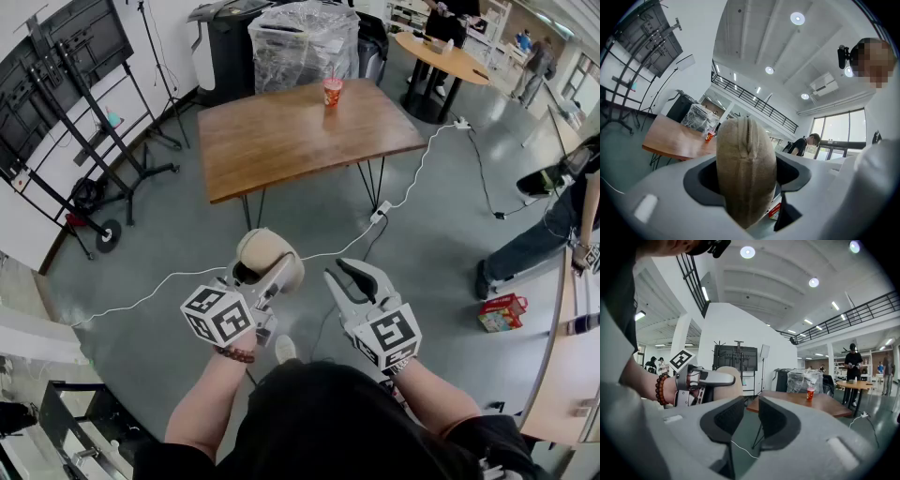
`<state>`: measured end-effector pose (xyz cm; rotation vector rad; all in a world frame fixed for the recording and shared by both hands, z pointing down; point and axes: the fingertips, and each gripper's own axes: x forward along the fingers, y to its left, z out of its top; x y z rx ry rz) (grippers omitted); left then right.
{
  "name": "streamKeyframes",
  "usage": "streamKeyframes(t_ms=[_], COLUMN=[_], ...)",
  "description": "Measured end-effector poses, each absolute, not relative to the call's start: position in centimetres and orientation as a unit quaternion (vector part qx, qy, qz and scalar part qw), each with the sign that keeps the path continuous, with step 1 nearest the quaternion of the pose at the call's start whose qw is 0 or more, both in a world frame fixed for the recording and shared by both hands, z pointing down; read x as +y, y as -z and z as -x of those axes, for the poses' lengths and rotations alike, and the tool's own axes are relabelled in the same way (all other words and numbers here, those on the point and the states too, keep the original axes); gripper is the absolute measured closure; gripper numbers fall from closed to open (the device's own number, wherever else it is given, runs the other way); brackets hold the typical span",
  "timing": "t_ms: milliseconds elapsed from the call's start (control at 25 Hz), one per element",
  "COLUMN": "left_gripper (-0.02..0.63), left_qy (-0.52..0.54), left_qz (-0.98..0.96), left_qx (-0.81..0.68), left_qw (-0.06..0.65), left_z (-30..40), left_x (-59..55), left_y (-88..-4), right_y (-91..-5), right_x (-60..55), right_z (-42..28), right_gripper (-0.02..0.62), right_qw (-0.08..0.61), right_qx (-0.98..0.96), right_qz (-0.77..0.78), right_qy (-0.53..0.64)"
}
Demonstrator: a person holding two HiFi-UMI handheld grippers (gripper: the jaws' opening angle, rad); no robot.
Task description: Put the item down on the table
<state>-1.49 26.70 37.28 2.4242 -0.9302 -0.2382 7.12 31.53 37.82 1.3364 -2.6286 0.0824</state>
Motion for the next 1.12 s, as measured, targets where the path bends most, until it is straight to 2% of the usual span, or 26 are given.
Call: streamKeyframes(t_ms=[320,600,1120], left_gripper=[0.286,0.287,0.287], left_qy=[0.11,0.127,0.157], left_qz=[-0.89,-0.881,-0.858], left_qx=[-0.33,-0.321,-0.321], left_qw=[0.295,0.325,0.37], left_z=[7.4,10.0,10.7], left_x=[20.3,16.5,10.6], left_y=[-37.3,-37.6,-38.9], right_y=[-37.7,-37.4,-39.1], right_x=[25.6,22.2,16.9], right_z=[-0.2,3.4,6.6], right_gripper=[0.484,0.446,0.305], right_qw=[0.101,0.104,0.115], right_qx=[-0.893,-0.901,-0.923], right_qz=[-0.437,-0.42,-0.364], right_qy=[-0.025,-0.026,-0.044])
